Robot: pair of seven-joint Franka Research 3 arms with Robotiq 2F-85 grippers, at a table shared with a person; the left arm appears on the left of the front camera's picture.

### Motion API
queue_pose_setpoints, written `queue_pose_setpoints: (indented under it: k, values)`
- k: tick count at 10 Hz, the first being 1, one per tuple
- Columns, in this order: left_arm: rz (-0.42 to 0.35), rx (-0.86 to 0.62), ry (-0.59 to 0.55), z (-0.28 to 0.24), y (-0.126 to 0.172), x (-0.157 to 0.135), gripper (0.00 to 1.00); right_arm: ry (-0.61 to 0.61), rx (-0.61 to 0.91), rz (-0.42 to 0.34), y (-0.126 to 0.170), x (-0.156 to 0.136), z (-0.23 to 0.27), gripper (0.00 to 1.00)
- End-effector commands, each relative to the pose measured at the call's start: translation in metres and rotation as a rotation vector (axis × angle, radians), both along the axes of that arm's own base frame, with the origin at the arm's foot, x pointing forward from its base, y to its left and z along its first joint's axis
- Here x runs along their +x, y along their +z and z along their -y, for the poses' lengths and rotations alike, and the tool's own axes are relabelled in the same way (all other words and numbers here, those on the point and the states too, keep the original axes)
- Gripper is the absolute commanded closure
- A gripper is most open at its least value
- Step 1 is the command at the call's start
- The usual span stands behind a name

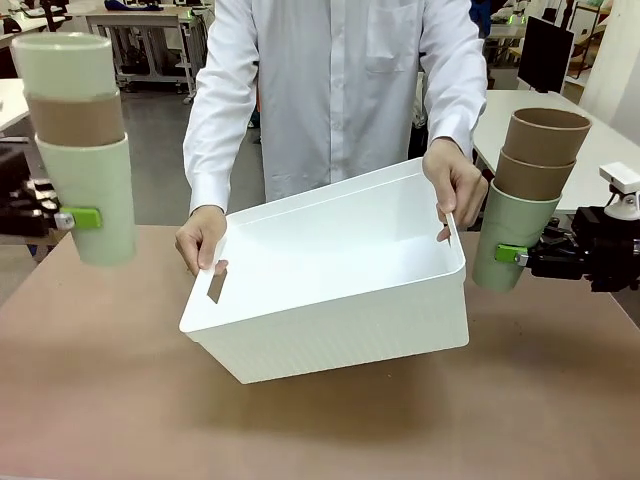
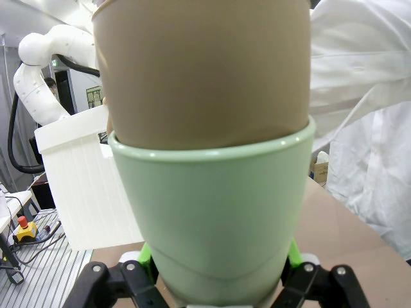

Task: Stack the cups and store them in the basket.
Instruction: Place the stack of Reusable plastic cups into the Pantry Basket.

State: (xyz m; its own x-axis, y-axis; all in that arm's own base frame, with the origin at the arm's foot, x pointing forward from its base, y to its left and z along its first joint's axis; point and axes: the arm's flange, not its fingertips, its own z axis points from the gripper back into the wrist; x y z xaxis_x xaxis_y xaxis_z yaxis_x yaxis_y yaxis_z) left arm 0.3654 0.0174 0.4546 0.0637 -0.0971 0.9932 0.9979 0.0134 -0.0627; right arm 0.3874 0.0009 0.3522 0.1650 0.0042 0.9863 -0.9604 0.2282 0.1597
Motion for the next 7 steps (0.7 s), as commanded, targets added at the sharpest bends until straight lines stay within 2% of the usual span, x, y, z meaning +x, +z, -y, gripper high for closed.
queue_pose_setpoints:
  k: [1,2,5,7]
  values:
    - [-0.03,0.143,-0.014,0.019,0.042,0.0,0.14,0.0,0.002,0.002,0.004,0.0,-0.001,0.14]
    - [-0.023,0.228,-0.039,0.042,0.061,-0.001,0.14,0.0,0.002,0.002,0.004,0.0,-0.001,0.14]
    - [0.012,0.43,-0.117,0.115,0.094,-0.005,0.14,0.0,0.002,0.002,0.004,0.0,-0.001,0.14]
    - [0.02,0.543,-0.154,0.158,0.091,-0.005,0.14,0.0,0.002,0.002,0.004,0.0,-0.001,0.14]
